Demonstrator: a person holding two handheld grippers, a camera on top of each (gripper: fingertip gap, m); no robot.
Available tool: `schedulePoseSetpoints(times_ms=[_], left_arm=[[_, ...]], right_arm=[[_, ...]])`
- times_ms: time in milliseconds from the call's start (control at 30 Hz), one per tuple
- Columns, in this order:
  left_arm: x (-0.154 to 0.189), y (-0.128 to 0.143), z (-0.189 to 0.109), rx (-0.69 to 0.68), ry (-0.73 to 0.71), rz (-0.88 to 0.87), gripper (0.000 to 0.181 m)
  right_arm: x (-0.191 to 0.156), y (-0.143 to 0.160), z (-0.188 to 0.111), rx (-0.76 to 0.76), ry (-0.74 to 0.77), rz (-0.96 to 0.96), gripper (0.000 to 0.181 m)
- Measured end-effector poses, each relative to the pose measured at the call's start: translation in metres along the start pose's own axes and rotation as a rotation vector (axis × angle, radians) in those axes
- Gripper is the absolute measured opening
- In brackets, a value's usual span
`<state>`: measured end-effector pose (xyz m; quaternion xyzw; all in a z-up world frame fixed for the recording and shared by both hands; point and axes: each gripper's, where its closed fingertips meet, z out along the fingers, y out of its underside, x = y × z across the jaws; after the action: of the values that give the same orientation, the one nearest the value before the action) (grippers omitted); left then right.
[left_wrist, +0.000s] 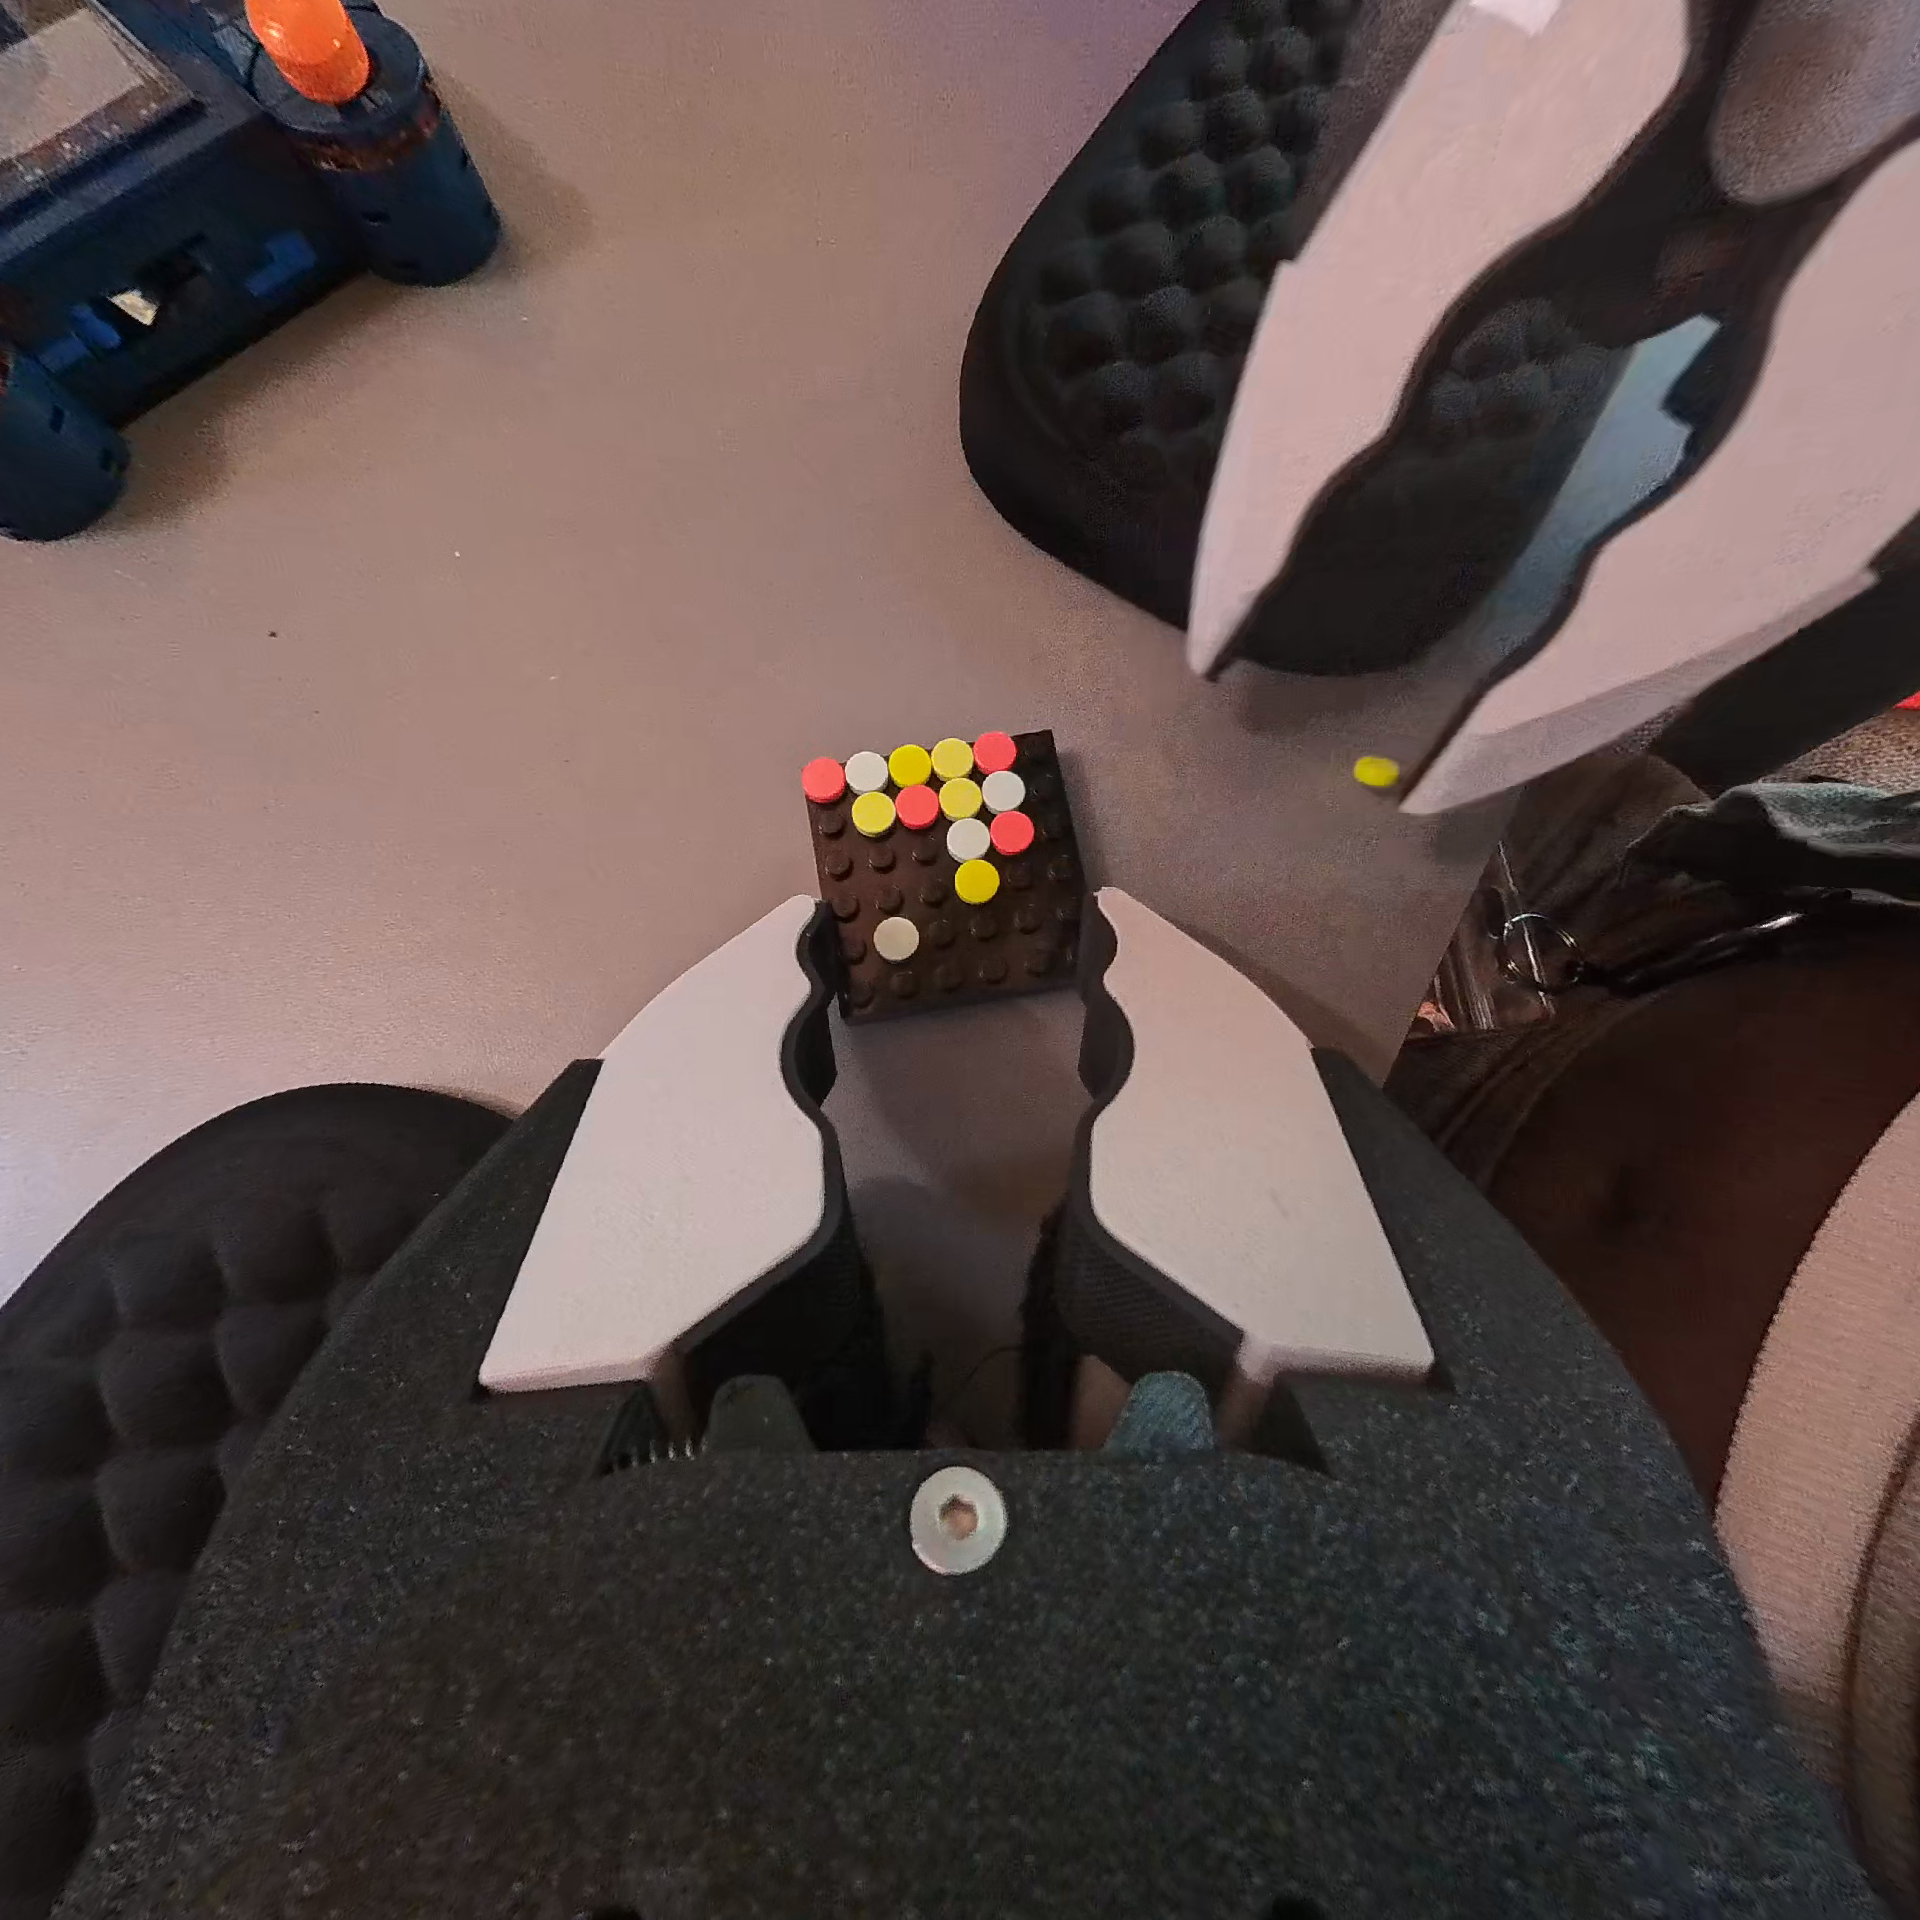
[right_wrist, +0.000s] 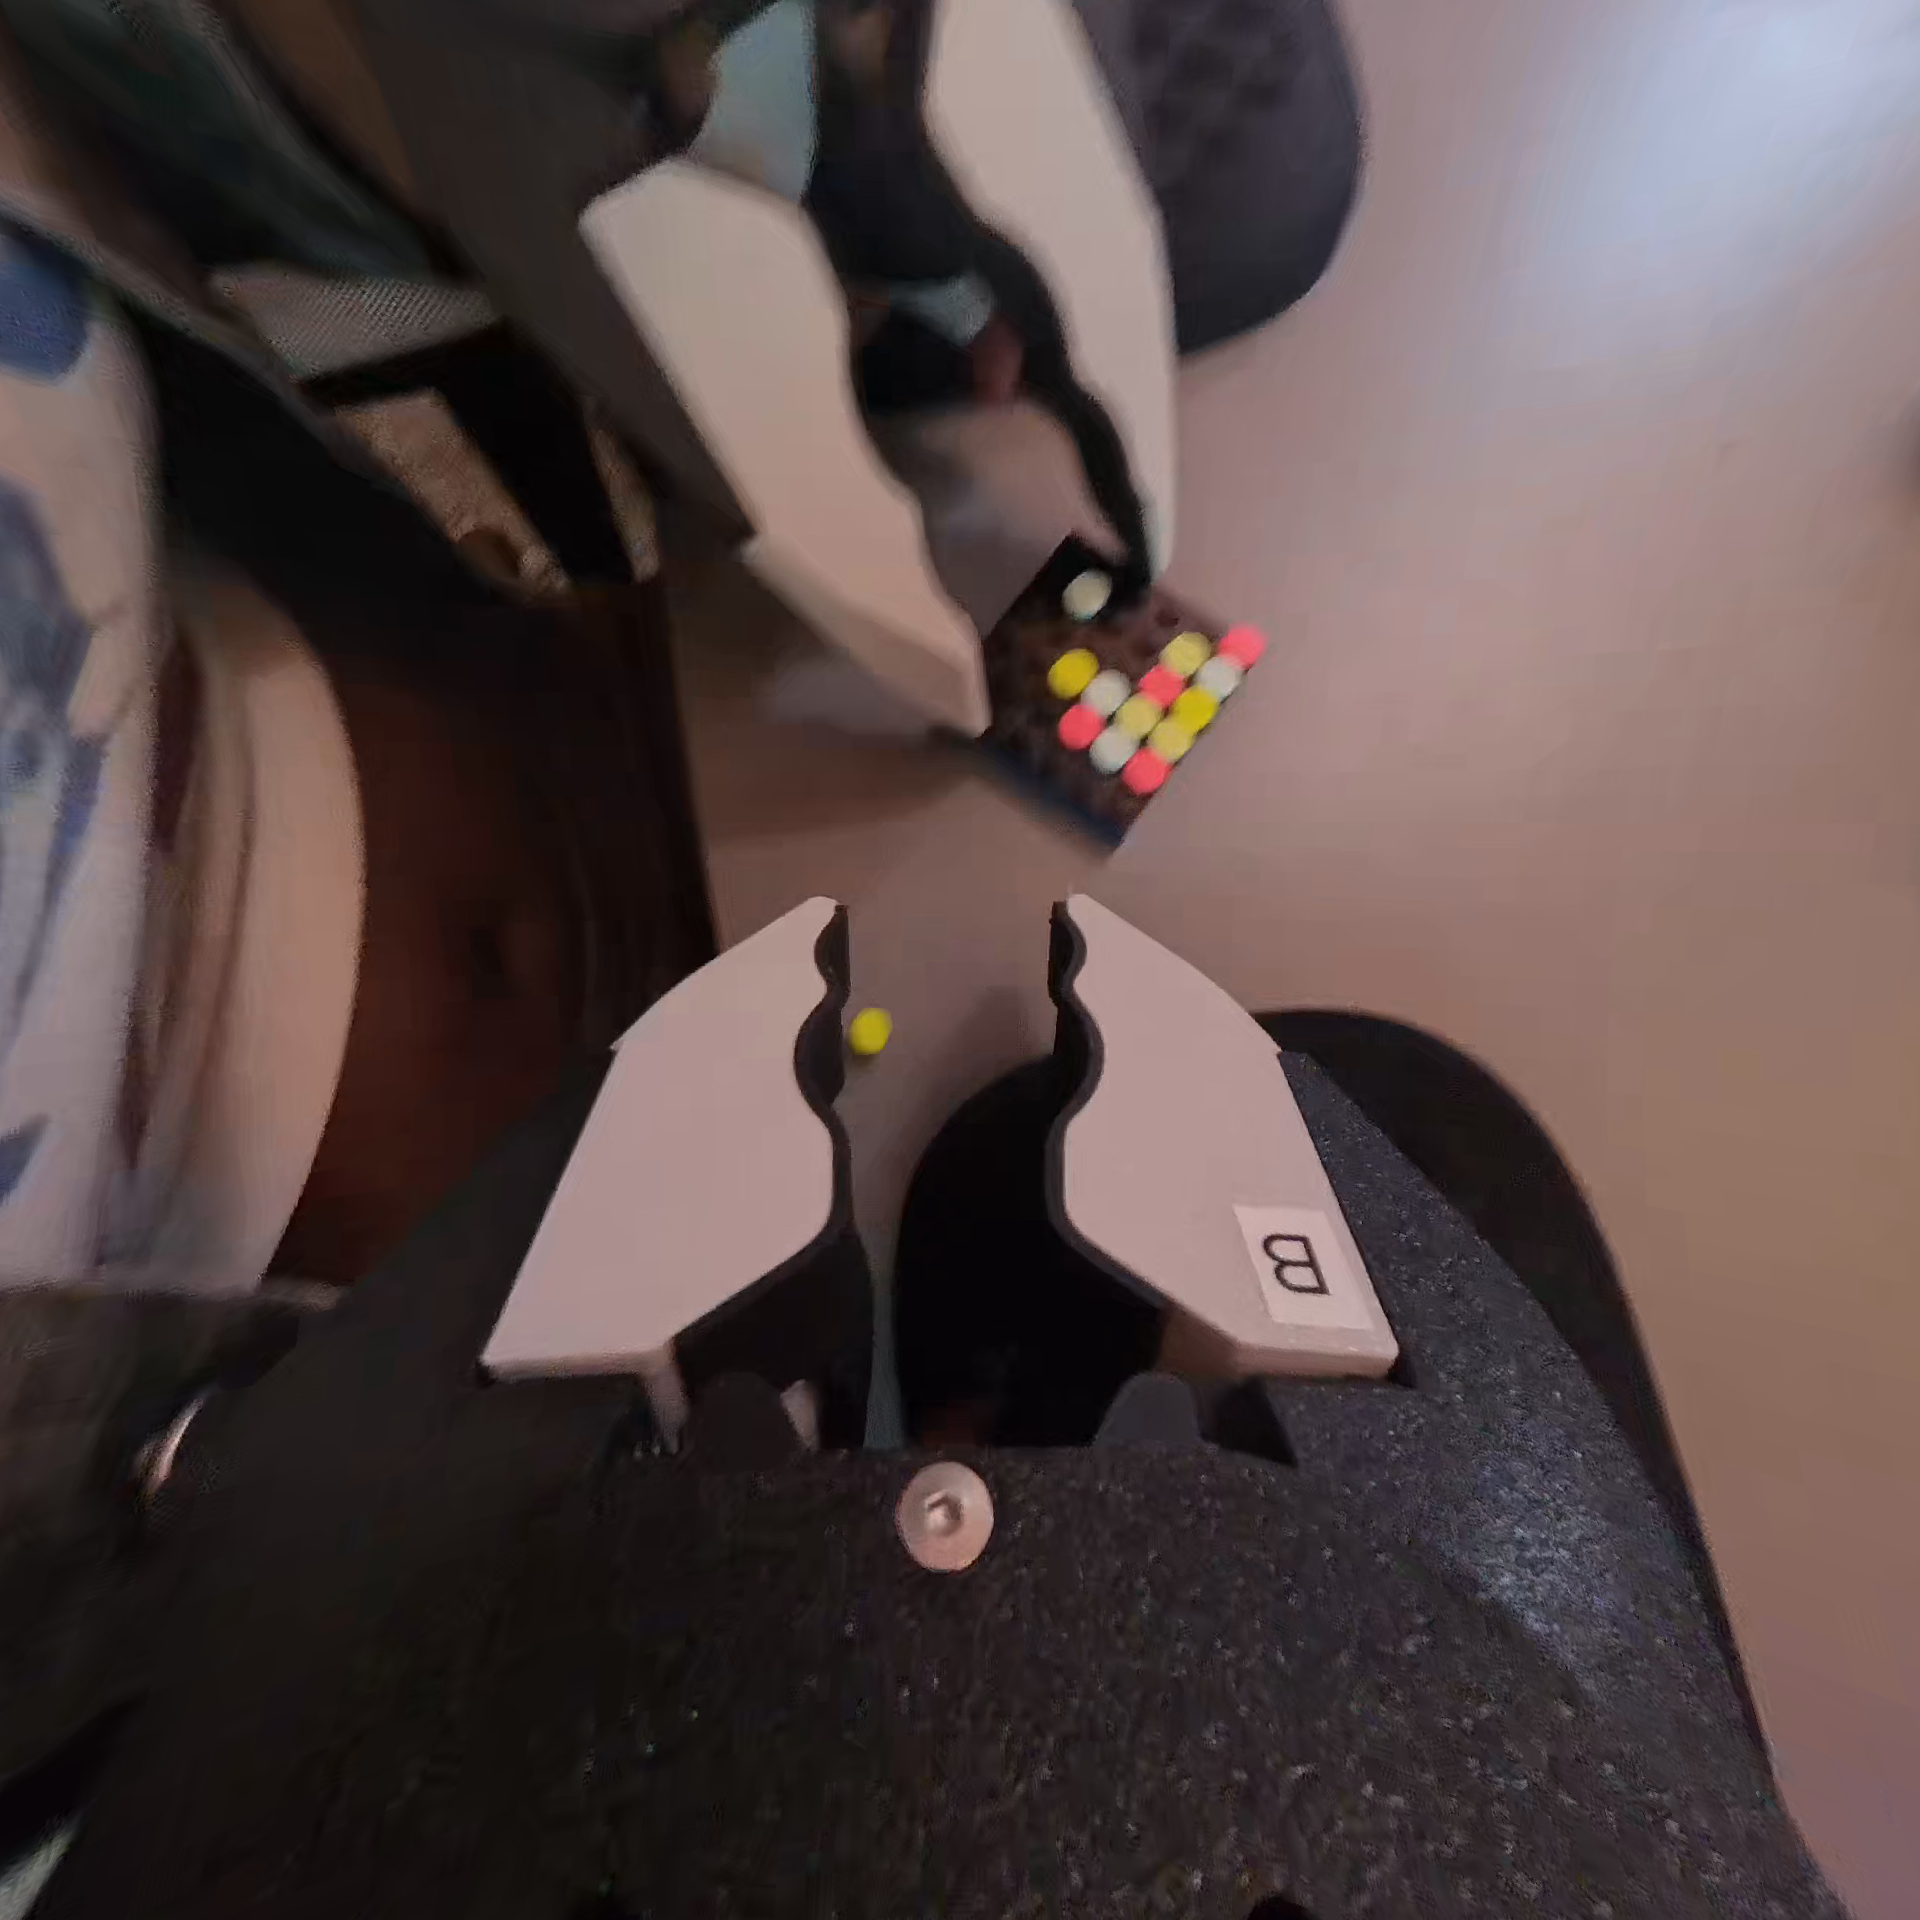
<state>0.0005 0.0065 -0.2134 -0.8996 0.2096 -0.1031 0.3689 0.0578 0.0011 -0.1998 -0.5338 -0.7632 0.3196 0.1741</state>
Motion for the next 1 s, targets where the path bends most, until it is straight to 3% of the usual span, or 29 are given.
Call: schedulePoseSetpoints(times_ms=[167, 400, 500, 667, 800, 900, 1000], left_arm=[[0.000, 0.000, 0.000, 0.000, 0.001, 0.000, 0.045], [0.000, 0.000, 0.000, 0.000, -0.004, 0.005, 0.045], [0.000, 0.000, 0.000, 0.000, -0.005, 0.005, 0.045], [0.000, 0.000, -0.001, 0.001, -0.002, 0.003, 0.045], [0.000, -0.001, -0.001, 0.000, -0.002, 0.003, 0.045], [0.000, -0.001, -0.001, 0.001, -0.002, 0.003, 0.045], [0.000, -0.001, -0.001, 0.001, -0.002, 0.003, 0.045]], right_arm=[[-0.018, 0.029, -0.013, 0.002, 0.021, -0.085, 0.026], [-0.021, 0.022, 0.002, 0.030, 0.039, -0.093, 0.019], [-0.015, 0.027, 0.005, -0.023, 0.086, -0.119, 0.005], [-0.013, 0.028, 0.005, -0.014, 0.122, -0.157, 0.000], [-0.013, 0.024, 0.002, 0.022, 0.117, -0.170, 0.000], [-0.015, 0.020, -0.009, 0.060, 0.083, -0.153, 0.013], [-0.021, 0.027, -0.019, 0.011, 0.039, -0.198, 0.013]])
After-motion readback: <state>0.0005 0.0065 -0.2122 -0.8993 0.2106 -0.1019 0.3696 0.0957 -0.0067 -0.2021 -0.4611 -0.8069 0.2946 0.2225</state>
